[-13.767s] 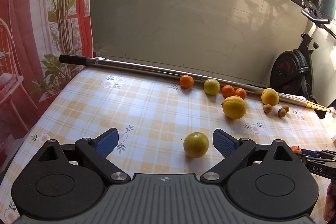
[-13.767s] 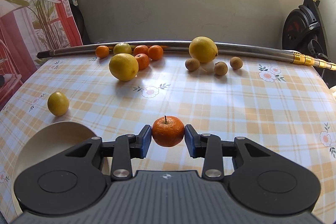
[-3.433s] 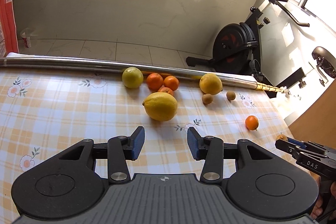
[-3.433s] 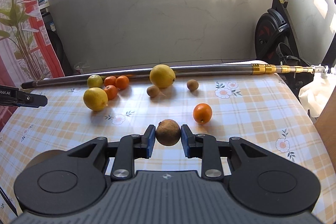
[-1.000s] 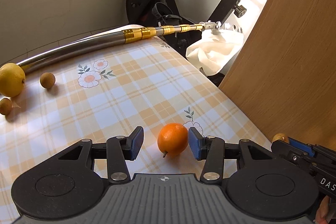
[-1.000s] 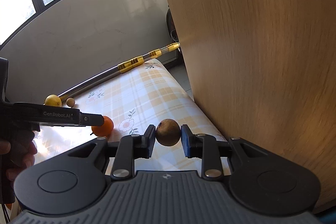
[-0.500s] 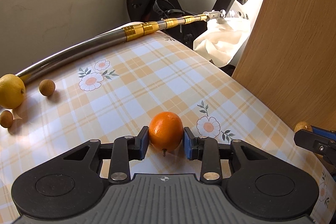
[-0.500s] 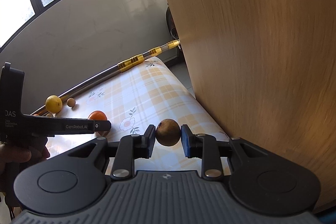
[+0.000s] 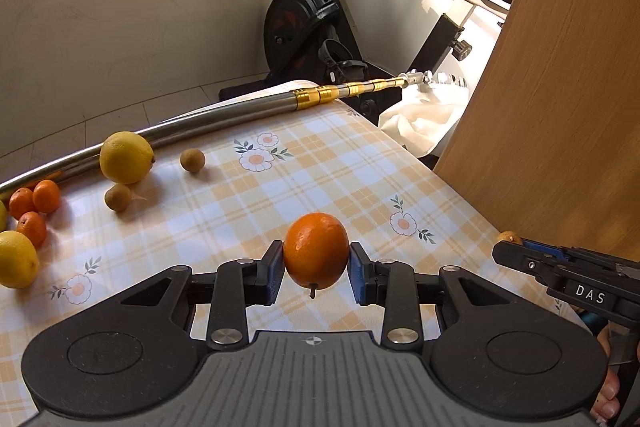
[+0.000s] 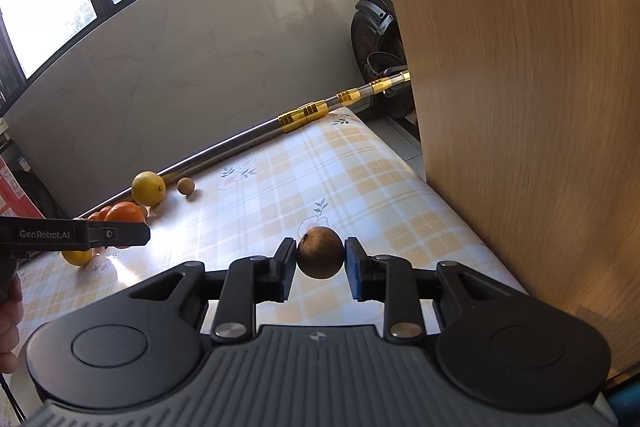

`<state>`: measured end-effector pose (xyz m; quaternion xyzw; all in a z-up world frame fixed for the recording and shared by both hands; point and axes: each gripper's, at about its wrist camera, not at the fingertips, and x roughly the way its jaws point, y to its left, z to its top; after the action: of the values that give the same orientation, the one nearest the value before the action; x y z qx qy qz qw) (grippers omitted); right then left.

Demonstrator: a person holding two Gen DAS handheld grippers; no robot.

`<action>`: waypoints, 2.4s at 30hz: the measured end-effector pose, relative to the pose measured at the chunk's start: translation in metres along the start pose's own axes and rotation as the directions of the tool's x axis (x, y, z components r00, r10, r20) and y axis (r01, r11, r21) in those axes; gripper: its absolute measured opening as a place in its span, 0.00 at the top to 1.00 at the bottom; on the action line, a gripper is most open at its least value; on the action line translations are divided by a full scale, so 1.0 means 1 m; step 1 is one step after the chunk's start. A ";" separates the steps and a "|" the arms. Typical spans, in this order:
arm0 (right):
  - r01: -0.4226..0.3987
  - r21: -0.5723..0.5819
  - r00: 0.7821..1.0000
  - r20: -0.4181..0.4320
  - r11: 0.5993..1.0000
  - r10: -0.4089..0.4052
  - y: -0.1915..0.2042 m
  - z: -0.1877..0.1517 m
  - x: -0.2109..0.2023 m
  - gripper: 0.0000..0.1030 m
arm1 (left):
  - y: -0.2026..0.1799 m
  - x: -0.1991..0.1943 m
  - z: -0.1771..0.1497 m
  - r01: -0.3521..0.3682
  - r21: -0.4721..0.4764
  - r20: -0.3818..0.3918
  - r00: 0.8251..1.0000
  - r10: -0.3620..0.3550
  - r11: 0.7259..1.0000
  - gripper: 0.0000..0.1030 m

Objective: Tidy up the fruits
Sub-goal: 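Carry the orange and kiwi over the cream plate with both tools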

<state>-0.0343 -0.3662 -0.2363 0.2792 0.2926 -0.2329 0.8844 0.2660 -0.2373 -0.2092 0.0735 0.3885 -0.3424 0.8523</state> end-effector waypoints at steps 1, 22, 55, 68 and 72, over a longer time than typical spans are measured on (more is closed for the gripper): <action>-0.010 -0.008 1.000 -0.002 1.000 0.010 0.007 -0.001 -0.001 0.72 | 0.006 -0.010 -0.002 -0.004 -0.010 0.004 1.000 0.004 1.000 0.65; -0.287 -0.269 0.951 -0.192 0.920 0.240 0.210 -0.059 0.013 0.72 | 0.178 -0.214 -0.137 -0.226 -0.188 0.038 0.971 0.237 0.956 0.65; -0.305 -0.421 0.902 -0.416 0.854 0.117 0.261 -0.126 0.041 0.72 | 0.178 -0.132 -0.160 -0.088 -0.177 -0.039 0.996 0.082 0.980 0.65; -0.331 -0.400 0.900 -0.405 0.855 0.159 0.257 -0.118 0.056 0.72 | 0.172 -0.102 -0.145 -0.114 -0.153 -0.069 0.992 0.104 0.982 0.65; -0.335 -0.393 0.900 -0.403 0.856 0.167 0.254 -0.118 0.055 0.72 | 0.169 -0.097 -0.144 -0.124 -0.143 -0.079 0.990 0.114 0.982 0.65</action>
<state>0.1061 -0.1190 -0.2603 0.1388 0.4535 0.0152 0.8802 0.2409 -0.0020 -0.2628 0.0455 0.4374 -0.2584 0.8602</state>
